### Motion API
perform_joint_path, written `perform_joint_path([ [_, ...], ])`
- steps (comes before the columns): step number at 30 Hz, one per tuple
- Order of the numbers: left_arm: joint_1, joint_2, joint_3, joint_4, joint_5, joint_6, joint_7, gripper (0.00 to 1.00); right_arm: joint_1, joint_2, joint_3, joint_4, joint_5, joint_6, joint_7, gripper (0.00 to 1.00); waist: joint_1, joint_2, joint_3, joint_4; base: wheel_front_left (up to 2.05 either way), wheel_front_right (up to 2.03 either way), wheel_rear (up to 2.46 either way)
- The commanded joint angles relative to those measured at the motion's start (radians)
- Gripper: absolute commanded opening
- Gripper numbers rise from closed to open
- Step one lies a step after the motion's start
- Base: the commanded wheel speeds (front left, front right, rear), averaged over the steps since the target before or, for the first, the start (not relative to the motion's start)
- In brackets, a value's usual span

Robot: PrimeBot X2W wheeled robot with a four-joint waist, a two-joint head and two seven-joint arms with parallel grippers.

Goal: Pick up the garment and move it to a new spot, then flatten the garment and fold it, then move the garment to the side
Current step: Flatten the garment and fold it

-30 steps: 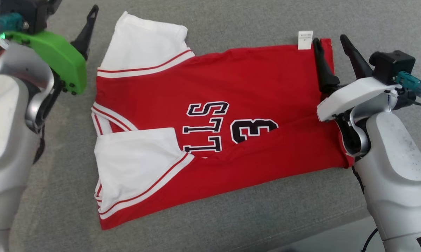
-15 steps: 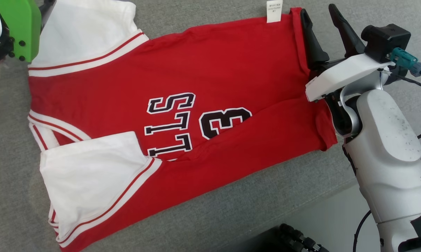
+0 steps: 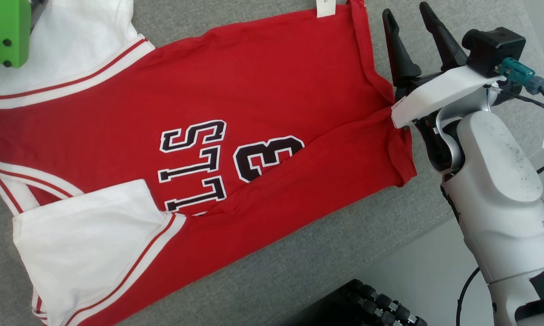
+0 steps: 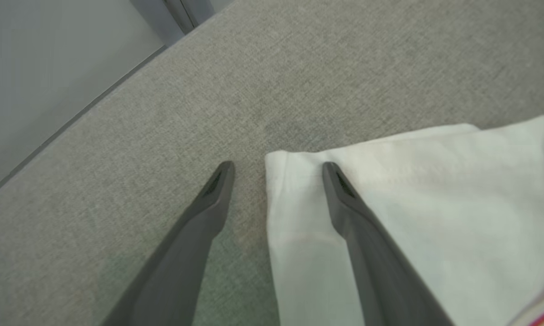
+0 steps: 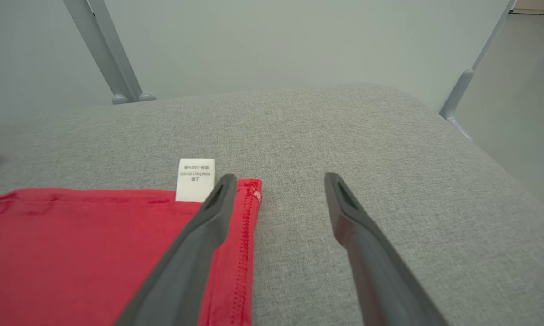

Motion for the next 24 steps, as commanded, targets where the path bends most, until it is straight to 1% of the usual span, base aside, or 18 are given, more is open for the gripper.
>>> perform_joint_path([
  [1,0.007,0.006,-0.026,0.003,-0.012,-0.002,0.018,1.00,-0.012,-0.007,-0.001,0.006,0.002,0.000,-0.007,1.00,-0.0001,0.0000,0.000,0.002,0.00,0.00,0.00],
  [2,0.002,0.012,-0.032,0.008,-0.019,-0.002,0.022,0.32,-0.015,-0.010,-0.003,0.011,0.003,0.000,-0.006,1.00,-0.0001,0.0000,-0.002,0.006,0.00,0.00,0.00],
  [3,-0.005,0.015,-0.036,0.013,-0.016,-0.002,0.014,0.00,-0.019,-0.012,-0.006,0.015,0.004,0.000,-0.005,1.00,-0.0001,0.0000,-0.005,0.010,0.00,0.00,0.00],
  [7,-0.016,-0.008,-0.040,0.019,-0.031,-0.001,-0.044,0.00,-0.031,-0.026,-0.008,0.026,0.007,0.000,0.006,1.00,-0.0001,0.0000,-0.026,0.041,0.00,0.00,0.00],
  [12,-0.001,-0.043,-0.043,0.003,-0.069,-0.001,-0.151,0.00,-0.045,-0.073,-0.001,0.032,0.033,0.000,0.046,1.00,-0.0001,0.0000,-0.072,0.117,0.00,0.00,0.00],
  [16,0.023,-0.079,-0.017,-0.016,-0.140,-0.001,-0.226,0.00,-0.059,-0.142,0.033,0.061,0.025,0.000,0.116,1.00,-0.0001,0.0000,-0.106,0.191,0.00,0.00,0.00],
  [21,0.065,-0.099,-0.049,-0.065,-0.167,-0.001,-0.312,0.00,-0.080,-0.225,0.075,0.122,0.061,0.000,0.211,1.00,-0.0001,0.0000,-0.144,0.290,0.00,0.00,0.00],
  [24,0.096,-0.099,-0.076,-0.120,-0.193,-0.001,-0.332,0.00,-0.086,-0.278,0.109,0.157,0.084,0.000,0.255,1.00,-0.0001,0.0000,-0.159,0.334,0.00,0.00,0.00],
])
